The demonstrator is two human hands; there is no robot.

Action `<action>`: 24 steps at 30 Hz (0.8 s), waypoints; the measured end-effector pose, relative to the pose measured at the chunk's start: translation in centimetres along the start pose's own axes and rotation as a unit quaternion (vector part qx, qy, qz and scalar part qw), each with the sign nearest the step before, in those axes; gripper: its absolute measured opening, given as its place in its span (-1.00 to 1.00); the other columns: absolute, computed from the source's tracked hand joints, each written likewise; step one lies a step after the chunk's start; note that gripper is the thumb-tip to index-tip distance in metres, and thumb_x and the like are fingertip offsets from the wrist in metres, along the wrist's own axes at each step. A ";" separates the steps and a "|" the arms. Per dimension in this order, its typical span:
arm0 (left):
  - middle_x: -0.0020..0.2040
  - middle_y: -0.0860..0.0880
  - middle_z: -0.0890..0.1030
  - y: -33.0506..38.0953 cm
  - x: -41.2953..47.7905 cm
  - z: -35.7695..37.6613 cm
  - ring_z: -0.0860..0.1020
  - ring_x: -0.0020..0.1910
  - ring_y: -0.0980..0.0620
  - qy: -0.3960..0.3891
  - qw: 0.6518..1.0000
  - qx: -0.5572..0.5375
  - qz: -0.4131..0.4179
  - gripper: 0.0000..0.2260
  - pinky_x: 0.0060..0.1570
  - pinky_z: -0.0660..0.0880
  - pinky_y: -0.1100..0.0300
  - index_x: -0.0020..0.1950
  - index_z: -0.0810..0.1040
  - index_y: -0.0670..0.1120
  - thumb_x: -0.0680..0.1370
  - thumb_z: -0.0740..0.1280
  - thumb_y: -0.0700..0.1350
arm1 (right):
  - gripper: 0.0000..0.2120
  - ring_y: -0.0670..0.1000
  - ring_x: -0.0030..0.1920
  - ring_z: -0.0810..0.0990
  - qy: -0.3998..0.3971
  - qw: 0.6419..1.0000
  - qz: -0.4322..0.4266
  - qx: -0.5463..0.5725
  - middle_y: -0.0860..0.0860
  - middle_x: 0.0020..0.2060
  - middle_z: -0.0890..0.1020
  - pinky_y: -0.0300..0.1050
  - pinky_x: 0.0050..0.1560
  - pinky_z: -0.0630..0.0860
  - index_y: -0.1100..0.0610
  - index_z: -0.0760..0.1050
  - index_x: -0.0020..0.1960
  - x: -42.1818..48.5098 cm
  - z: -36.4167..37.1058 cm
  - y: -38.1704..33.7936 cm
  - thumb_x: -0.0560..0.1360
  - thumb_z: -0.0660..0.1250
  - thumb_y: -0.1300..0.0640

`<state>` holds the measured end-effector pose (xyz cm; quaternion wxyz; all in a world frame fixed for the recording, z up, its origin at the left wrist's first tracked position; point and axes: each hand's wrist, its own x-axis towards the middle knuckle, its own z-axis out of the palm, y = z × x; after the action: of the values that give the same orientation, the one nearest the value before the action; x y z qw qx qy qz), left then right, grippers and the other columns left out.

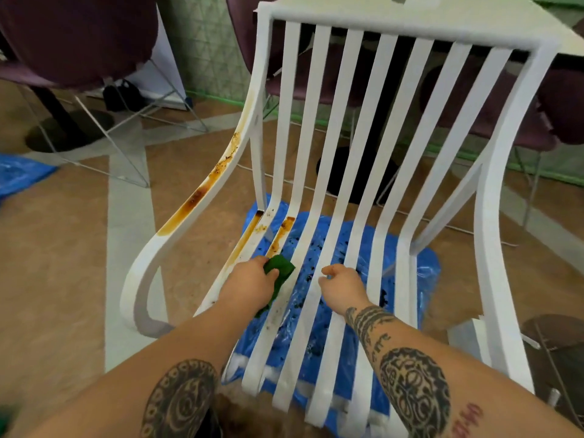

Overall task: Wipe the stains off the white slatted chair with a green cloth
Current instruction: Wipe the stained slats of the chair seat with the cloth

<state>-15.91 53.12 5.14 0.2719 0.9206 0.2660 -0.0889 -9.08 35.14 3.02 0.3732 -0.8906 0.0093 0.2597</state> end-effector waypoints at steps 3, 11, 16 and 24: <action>0.20 -0.16 0.59 1.3 1.5 1.4 0.61 0.02 -0.14 -0.017 0.996 0.075 0.040 -0.65 -0.04 0.60 0.00 0.43 0.48 -0.02 0.68 0.22 0.05 | -0.59 0.19 0.47 0.31 -0.001 0.994 -0.052 -0.100 0.05 0.49 0.31 0.09 0.45 0.36 -0.02 0.41 0.47 1.1 0.6 0.7 0.64 0.29 0.00; 0.11 -0.14 0.61 2.1 3.9 3.2 0.61 0.00 -0.11 -0.071 0.982 0.169 0.046 -0.70 -0.02 0.63 -0.01 0.31 0.57 -0.06 0.64 0.31 0.03 | -0.40 0.12 0.49 0.25 -0.022 0.975 -0.100 -0.197 0.02 0.51 0.25 0.04 0.46 0.32 0.06 0.36 0.54 2.5 1.1 1.4 0.56 0.41 -0.07; -0.17 -0.10 0.61 1.9 2.7 2.3 0.59 -0.25 -0.06 -0.106 0.972 0.206 0.028 -0.78 -0.27 0.61 0.07 0.00 0.65 -0.11 0.57 0.40 0.04 | -0.40 0.14 0.50 0.25 -0.033 0.973 -0.093 -0.211 0.05 0.53 0.23 0.05 0.48 0.30 0.09 0.33 0.55 1.9 0.8 0.7 0.58 0.40 -0.03; -0.13 -0.09 0.59 0.8 -0.2 0.5 0.59 -0.23 -0.04 -0.140 0.956 0.256 0.019 -0.70 -0.25 0.60 0.10 0.00 0.60 -0.12 0.57 0.37 0.13 | -0.65 0.21 0.33 0.50 -0.053 0.979 -0.063 -0.187 0.22 0.37 0.49 0.00 0.33 0.46 0.29 0.46 0.38 -2.0 1.6 -0.5 0.60 0.28 0.31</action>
<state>-15.62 52.21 5.11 0.0628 0.9424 0.1763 -0.2771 -11.39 36.19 3.33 0.2154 -0.9283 -0.1156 0.2801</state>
